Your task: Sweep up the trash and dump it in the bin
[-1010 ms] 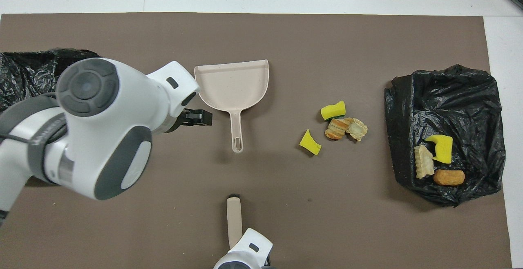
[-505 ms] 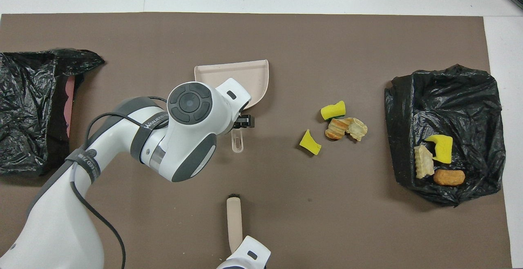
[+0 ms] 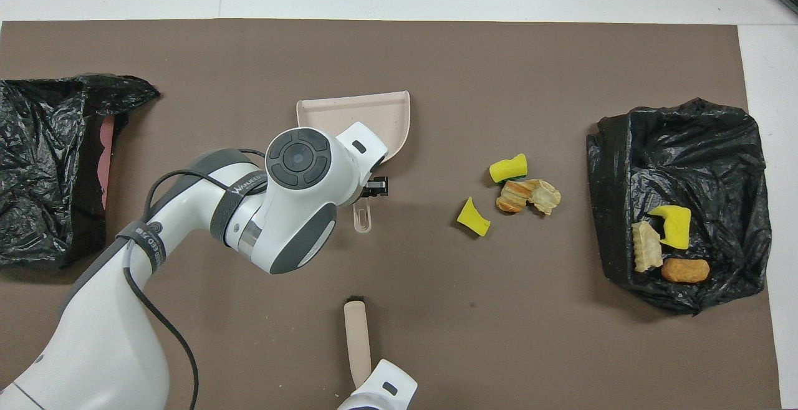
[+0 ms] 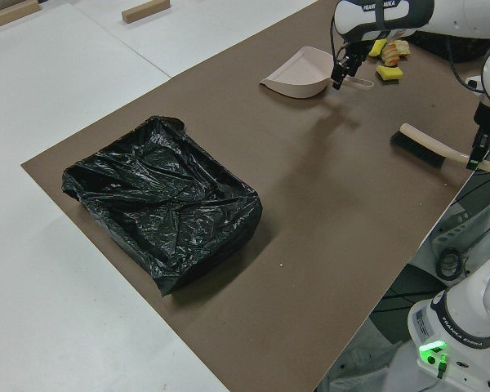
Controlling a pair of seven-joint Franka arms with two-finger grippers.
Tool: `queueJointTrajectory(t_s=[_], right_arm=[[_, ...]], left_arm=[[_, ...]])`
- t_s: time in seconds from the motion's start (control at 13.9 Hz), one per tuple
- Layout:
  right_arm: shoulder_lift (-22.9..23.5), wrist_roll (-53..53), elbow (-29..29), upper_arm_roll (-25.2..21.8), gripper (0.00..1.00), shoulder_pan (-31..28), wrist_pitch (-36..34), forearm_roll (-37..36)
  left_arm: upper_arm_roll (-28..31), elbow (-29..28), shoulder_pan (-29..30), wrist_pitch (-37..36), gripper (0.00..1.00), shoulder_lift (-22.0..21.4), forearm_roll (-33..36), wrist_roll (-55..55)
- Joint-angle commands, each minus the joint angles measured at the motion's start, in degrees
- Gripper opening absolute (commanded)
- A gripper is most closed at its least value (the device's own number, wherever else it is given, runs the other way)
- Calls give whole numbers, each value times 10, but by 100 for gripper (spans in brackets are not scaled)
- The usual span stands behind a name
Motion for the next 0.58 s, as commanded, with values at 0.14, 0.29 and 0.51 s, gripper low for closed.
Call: queueJointTrajectory(t_s=[0.14, 0.29, 0.51], right_arm=[[-9, -10, 17, -1, 0, -8, -42, 3], [-35, -34, 24, -4, 0, -31, -94, 2], [-90, -96, 22, -4, 0, -97, -167, -1]], left_arm=[[3, 18, -3, 4, 11, 9, 14, -7], [4, 20, 2, -4, 0, 2, 14, -3], [7, 21, 10, -52, 0, -28, 11, 88]])
